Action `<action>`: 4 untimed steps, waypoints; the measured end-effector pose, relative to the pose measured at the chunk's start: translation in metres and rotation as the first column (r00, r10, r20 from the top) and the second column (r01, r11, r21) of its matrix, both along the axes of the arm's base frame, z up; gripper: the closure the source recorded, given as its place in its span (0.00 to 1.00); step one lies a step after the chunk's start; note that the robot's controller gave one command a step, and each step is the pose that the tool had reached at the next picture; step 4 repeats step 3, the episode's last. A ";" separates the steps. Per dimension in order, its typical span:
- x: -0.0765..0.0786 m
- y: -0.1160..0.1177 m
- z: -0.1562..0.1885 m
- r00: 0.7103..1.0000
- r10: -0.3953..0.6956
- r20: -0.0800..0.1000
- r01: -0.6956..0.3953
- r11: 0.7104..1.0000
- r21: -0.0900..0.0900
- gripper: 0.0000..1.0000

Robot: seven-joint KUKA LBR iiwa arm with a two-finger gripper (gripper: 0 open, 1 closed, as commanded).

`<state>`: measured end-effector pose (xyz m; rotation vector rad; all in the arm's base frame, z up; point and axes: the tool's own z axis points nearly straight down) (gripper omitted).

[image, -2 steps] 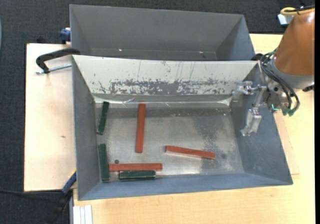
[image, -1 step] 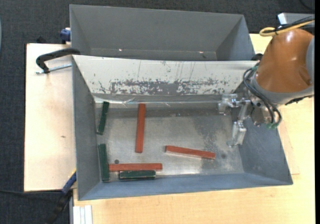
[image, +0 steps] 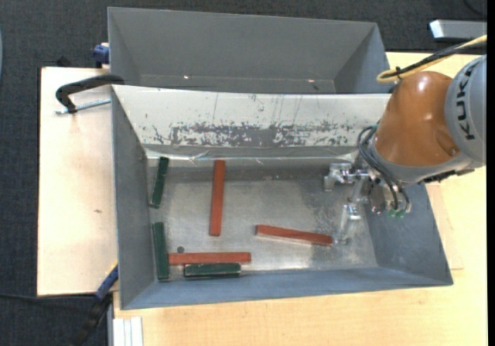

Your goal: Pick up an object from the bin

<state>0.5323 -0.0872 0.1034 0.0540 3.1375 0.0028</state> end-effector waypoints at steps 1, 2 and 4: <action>-0.018 0.033 -0.029 0.986 -0.166 -0.004 0.166 0.986 -0.001 1.00; -0.018 0.033 -0.029 0.986 -0.166 -0.004 0.166 0.986 -0.001 1.00; -0.004 0.065 0.164 0.983 -0.182 0.011 0.182 0.983 0.002 1.00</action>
Offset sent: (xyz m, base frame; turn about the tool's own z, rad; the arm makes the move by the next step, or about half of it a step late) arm 0.0000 0.0000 0.0000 0.0000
